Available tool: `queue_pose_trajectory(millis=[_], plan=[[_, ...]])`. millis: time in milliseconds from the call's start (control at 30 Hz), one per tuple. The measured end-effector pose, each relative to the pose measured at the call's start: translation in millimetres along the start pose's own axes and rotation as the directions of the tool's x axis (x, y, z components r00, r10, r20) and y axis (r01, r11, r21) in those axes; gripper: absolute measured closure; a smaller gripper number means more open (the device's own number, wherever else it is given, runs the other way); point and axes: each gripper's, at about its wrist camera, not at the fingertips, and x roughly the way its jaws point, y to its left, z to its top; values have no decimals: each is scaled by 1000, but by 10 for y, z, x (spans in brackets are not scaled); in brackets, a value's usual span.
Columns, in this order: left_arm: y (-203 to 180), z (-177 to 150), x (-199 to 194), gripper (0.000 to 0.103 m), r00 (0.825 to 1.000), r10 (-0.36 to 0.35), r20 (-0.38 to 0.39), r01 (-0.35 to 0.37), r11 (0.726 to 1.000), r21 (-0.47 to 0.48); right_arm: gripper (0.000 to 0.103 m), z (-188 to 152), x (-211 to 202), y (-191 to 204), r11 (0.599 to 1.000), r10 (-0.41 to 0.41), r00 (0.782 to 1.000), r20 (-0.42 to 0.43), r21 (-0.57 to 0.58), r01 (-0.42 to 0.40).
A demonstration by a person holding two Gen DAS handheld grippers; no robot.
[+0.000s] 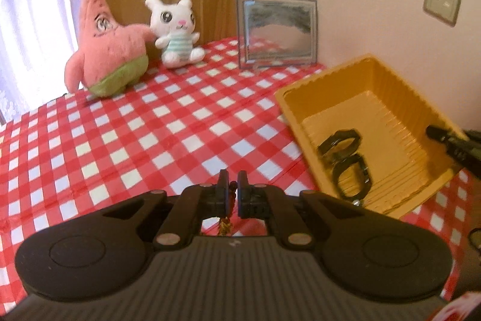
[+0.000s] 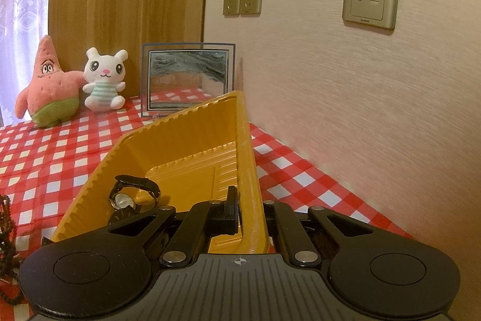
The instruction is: Organize jewelry
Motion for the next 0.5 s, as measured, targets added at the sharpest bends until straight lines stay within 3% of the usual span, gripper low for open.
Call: queue_pose_trajectory(millis=[233,500], plan=[[-232,187,-202,99,994,-92,51,91,996,16,99,-7,-15,1,1000,3,1000,-1,3,-3],[-766,347,-113,99,961,-270,56,266,961,70,99,3,-18,0,1000,4,1000,-2,4,-4]])
